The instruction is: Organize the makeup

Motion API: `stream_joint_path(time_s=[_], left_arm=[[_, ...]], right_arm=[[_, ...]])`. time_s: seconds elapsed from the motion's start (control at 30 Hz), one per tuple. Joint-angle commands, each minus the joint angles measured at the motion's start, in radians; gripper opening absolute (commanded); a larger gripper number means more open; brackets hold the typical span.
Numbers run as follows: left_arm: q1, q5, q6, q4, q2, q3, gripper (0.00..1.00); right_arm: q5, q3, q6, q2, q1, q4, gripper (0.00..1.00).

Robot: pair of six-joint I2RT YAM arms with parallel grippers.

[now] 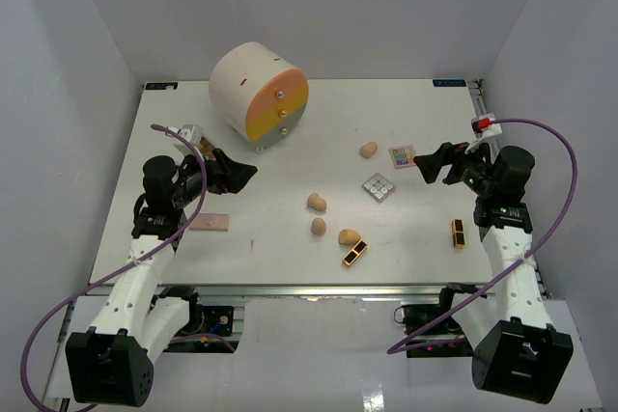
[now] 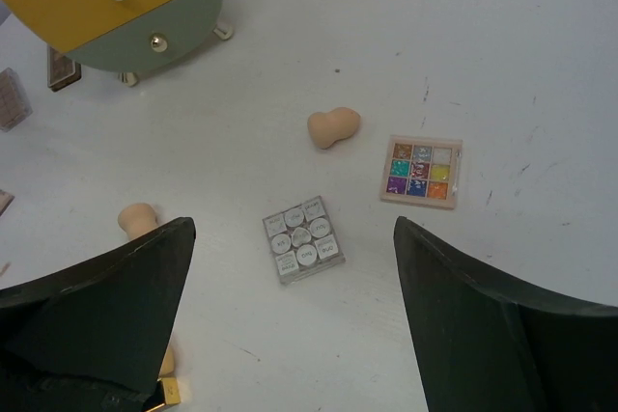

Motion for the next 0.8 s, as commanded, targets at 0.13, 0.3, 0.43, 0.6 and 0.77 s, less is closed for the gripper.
stream_joint_path(time_s=[0.13, 0.3, 0.43, 0.6, 0.77], left_arm=[[0.000, -0.002, 0.009, 0.009, -0.016, 0.001, 0.98], [0.002, -0.004, 0.011, 0.009, -0.016, 0.003, 0.98], [0.002, -0.009, 0.013, 0.007, -0.011, 0.003, 0.98], [0.000, -0.022, 0.019, 0.002, -0.014, 0.004, 0.98], [0.000, -0.041, 0.024, 0.002, -0.020, 0.000, 0.98]], right_arm=[[-0.075, 0.012, -0.064, -0.035, -0.006, 0.040, 0.90], [-0.127, -0.012, -0.106, -0.045, -0.006, 0.059, 0.90], [-0.322, -0.036, -0.309, -0.038, 0.014, 0.032, 0.90], [-0.266, 0.039, -0.474, 0.010, 0.237, -0.075, 0.90], [-0.028, 0.238, -0.411, 0.279, 0.424, -0.170, 0.90]])
